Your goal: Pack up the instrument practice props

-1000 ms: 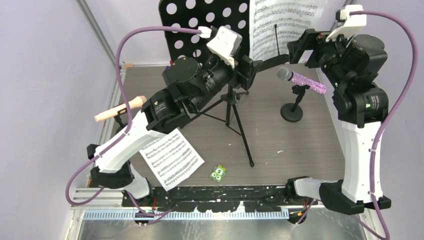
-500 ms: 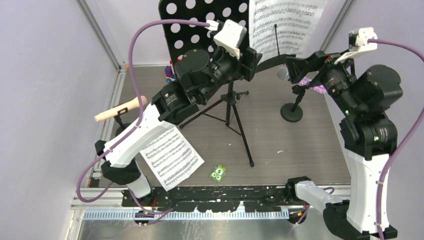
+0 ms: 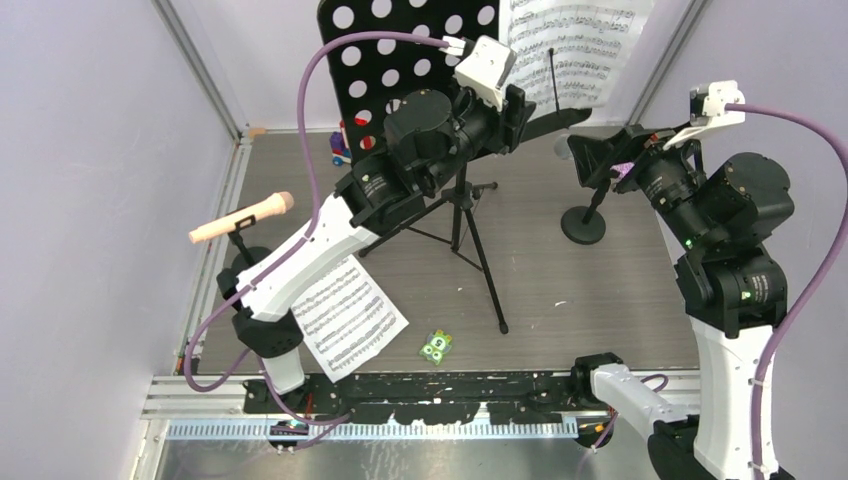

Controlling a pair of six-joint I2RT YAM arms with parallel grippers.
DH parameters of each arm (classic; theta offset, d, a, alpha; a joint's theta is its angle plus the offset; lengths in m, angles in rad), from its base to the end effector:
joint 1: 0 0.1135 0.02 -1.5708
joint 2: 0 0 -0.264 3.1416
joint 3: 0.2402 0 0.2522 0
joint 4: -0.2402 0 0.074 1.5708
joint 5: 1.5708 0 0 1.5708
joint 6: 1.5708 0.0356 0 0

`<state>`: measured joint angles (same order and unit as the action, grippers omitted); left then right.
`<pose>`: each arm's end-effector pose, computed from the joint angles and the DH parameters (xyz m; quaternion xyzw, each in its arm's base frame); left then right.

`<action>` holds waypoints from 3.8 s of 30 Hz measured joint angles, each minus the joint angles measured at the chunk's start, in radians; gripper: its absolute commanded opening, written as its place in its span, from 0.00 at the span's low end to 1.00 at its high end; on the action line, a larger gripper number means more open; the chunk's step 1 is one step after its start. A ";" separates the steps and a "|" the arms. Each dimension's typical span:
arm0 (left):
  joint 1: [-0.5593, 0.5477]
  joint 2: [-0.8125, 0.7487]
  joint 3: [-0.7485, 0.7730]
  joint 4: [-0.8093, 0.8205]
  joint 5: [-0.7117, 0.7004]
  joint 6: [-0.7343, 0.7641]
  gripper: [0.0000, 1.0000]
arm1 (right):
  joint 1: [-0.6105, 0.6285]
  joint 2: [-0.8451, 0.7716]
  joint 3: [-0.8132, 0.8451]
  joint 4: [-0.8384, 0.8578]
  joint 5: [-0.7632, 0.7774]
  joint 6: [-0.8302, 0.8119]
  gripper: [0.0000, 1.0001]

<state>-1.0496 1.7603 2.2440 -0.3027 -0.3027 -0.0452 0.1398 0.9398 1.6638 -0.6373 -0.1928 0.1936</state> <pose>0.1909 -0.3112 0.5592 0.2032 0.6106 -0.3128 0.6986 0.1145 0.0230 0.5433 -0.0528 0.6743 0.1859 0.7127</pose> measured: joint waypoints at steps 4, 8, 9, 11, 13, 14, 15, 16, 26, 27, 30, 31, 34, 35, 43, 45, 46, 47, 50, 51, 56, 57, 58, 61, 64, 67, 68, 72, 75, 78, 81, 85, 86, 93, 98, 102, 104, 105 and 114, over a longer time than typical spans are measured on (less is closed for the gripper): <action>0.014 0.011 0.000 -0.001 0.008 -0.008 0.27 | 0.000 -0.006 -0.034 0.000 0.004 -0.011 0.85; 0.019 0.010 0.000 0.009 0.008 -0.010 0.12 | 0.000 -0.003 -0.051 0.002 0.002 -0.026 0.74; 0.020 0.010 0.000 0.012 0.009 -0.010 0.09 | 0.000 0.000 -0.052 0.003 -0.001 -0.030 0.72; 0.022 0.010 0.000 0.018 0.011 -0.011 0.03 | 0.000 0.014 -0.052 0.013 -0.012 -0.034 0.71; 0.023 0.010 0.000 0.021 0.015 -0.011 0.00 | 0.000 0.027 -0.048 0.027 -0.027 -0.037 0.70; 0.023 0.009 0.000 0.021 0.017 -0.011 0.00 | 0.000 0.037 -0.043 0.032 -0.035 -0.037 0.70; 0.023 0.009 0.000 0.021 0.018 -0.012 0.00 | 0.000 0.051 -0.033 0.036 -0.045 -0.038 0.69; 0.023 0.008 0.000 0.022 0.020 -0.012 0.00 | 0.000 0.069 -0.017 0.040 -0.058 -0.038 0.68; 0.023 0.008 0.000 0.023 0.043 -0.021 0.00 | 0.000 0.206 0.089 0.069 -0.136 -0.040 0.78; 0.023 0.008 0.000 0.023 0.043 -0.023 0.00 | 0.000 0.215 0.099 0.069 -0.137 -0.041 0.76; 0.023 0.008 0.000 0.023 0.048 -0.026 0.00 | 0.000 0.240 0.126 0.072 -0.145 -0.042 0.67; 0.023 0.008 0.000 0.023 0.050 -0.026 0.00 | 0.000 0.248 0.133 0.074 -0.149 -0.042 0.64; 0.023 0.008 0.000 0.023 0.054 -0.027 0.00 | 0.000 0.280 0.167 0.077 -0.171 -0.040 0.57; 0.023 0.008 0.000 0.023 0.056 -0.027 0.00 | 0.000 0.287 0.174 0.080 -0.177 -0.040 0.55; 0.023 0.008 0.000 0.024 0.064 -0.029 0.00 | 0.000 0.315 0.181 0.091 -0.243 -0.025 0.35; 0.023 0.008 0.000 0.024 0.065 -0.030 0.00 | 0.000 0.317 0.181 0.092 -0.252 -0.022 0.25; 0.023 0.008 0.000 0.024 0.066 -0.030 0.00 | 0.000 0.317 0.181 0.092 -0.255 -0.020 0.22; 0.023 0.008 0.000 0.025 0.068 -0.030 0.00 | 0.000 0.317 0.181 0.093 -0.257 -0.015 0.19; 0.023 0.008 0.000 0.025 0.069 -0.030 0.00 | 0.000 0.317 0.181 0.108 -0.259 -0.005 0.08; 0.023 0.008 0.000 0.026 0.069 -0.030 0.00 | 0.000 0.317 0.181 0.113 -0.259 -0.003 0.03; 0.023 0.008 0.000 0.029 0.072 -0.030 0.00 | -0.003 0.300 0.147 0.147 -0.254 0.008 0.01; 0.023 0.008 0.000 0.029 0.072 -0.030 0.00 | -0.003 0.292 0.135 0.157 -0.251 0.012 0.01; 0.023 0.008 0.000 0.030 0.072 -0.030 0.00 | -0.003 0.283 0.124 0.164 -0.246 0.015 0.01; 0.023 0.005 -0.005 0.031 0.072 -0.029 0.00 | -0.003 0.252 0.082 0.196 -0.225 0.023 0.01; 0.023 -0.012 -0.032 0.039 0.072 -0.029 0.00 | -0.003 0.216 0.033 0.235 -0.208 0.031 0.01; 0.023 -0.040 -0.065 0.042 0.072 -0.027 0.00 | -0.003 0.166 -0.030 0.287 -0.188 0.045 0.01; 0.023 -0.050 -0.074 0.043 0.072 -0.026 0.00 | -0.003 0.149 -0.051 0.304 -0.181 0.049 0.01; 0.023 -0.093 -0.093 0.045 0.072 -0.026 0.00 | -0.005 0.096 -0.110 0.342 -0.150 0.056 0.01; 0.023 -0.135 -0.119 0.051 0.072 -0.026 0.00 | -0.005 0.077 -0.132 0.355 -0.133 0.058 0.01; 0.023 -0.189 -0.160 0.052 0.071 -0.025 0.00 | -0.005 0.075 -0.137 0.362 -0.126 0.057 0.01; 0.023 -0.264 -0.222 0.047 0.065 -0.025 0.00 | -0.005 0.075 -0.137 0.363 -0.123 0.057 0.00; 0.023 -0.411 -0.328 0.016 0.050 -0.025 0.00 | -0.005 0.076 -0.137 0.364 -0.123 0.057 0.01; 0.023 -0.447 -0.348 0.010 0.045 -0.026 0.00 | -0.005 0.076 -0.137 0.364 -0.123 0.057 0.01; 0.023 -0.771 -0.473 -0.120 -0.020 -0.076 0.00 | -0.005 0.080 -0.142 0.376 -0.122 0.056 0.00; 0.023 -1.003 -0.547 -0.301 -0.099 -0.169 0.00 | -0.005 0.080 -0.150 0.386 -0.122 0.056 0.00; 0.024 -1.197 -0.690 -0.433 -0.173 -0.266 0.00 | -0.005 0.079 -0.158 0.396 -0.123 0.056 0.01; 0.024 -1.262 -0.743 -0.504 -0.212 -0.310 0.00 | -0.005 0.079 -0.161 0.399 -0.123 0.056 0.01; 0.024 -1.285 -0.765 -0.536 -0.229 -0.331 0.00 | -0.004 0.079 -0.163 0.401 -0.123 0.057 0.01; 0.024 -1.403 -1.070 -0.623 -0.301 -0.529 0.00 | -0.004 0.063 -0.191 0.420 -0.127 0.064 0.01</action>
<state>-1.0260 0.3569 1.1736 -0.9260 -0.6041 -0.5739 0.1356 1.0031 1.4731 -0.2169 -0.3202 0.2577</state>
